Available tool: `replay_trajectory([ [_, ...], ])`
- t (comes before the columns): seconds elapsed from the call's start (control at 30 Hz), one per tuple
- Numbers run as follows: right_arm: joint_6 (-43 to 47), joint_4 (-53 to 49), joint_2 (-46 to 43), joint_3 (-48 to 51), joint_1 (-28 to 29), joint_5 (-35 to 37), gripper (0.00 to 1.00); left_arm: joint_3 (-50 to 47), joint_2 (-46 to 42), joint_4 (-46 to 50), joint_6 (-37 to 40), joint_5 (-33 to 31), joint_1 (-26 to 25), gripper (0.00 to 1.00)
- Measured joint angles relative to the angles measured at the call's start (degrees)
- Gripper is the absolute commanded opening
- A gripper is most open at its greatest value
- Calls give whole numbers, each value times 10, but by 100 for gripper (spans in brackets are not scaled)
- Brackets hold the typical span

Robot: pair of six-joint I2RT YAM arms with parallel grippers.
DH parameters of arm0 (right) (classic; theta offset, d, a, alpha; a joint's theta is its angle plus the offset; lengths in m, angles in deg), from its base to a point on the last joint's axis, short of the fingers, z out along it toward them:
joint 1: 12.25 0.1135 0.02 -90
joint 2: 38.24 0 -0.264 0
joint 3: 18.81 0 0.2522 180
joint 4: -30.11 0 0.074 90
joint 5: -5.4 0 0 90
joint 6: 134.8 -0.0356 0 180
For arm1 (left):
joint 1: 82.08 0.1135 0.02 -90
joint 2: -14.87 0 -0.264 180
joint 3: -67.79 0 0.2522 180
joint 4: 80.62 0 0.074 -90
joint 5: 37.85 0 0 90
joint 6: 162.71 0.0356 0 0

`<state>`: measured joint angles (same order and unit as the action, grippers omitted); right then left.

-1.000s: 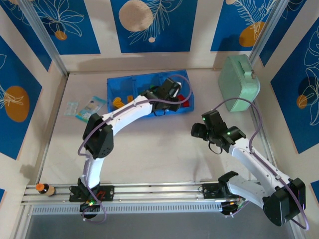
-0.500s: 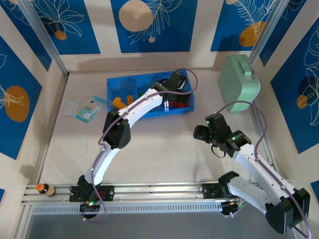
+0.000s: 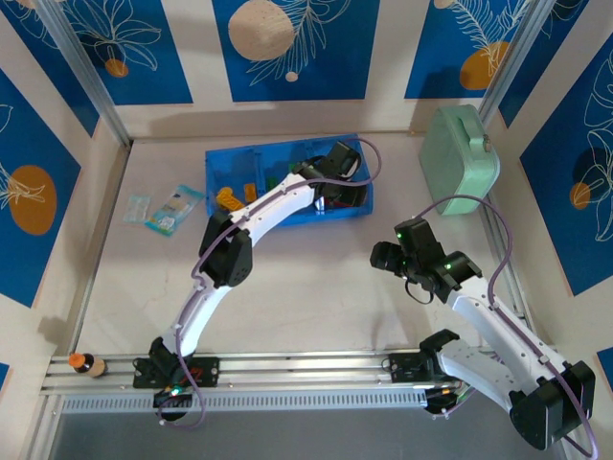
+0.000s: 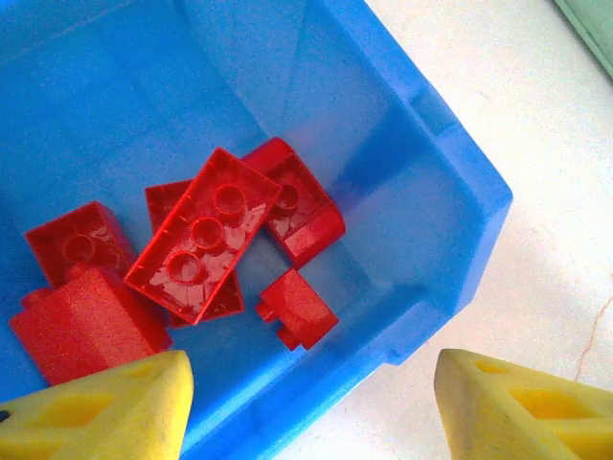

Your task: Sort the legos into containers by color

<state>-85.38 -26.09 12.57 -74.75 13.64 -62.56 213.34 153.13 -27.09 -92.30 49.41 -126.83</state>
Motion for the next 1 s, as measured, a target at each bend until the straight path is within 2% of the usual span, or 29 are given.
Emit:
replay_trajectory([
  [0.43, 0, -1, 0, 15, -1, 0, 81, -49, 18, -28, -24, 28, -7, 63],
  [0.9, -4, -3, -16, 19, -5, 0, 81, -251, -82, -156, -52, 29, -15, 60],
  [0.97, -4, -2, -16, 21, -5, -1, 81, -269, -94, -160, -55, 29, -17, 63],
  [1.0, -4, -2, -16, 22, -5, -2, 81, -275, -99, -160, -56, 29, -19, 69],
])
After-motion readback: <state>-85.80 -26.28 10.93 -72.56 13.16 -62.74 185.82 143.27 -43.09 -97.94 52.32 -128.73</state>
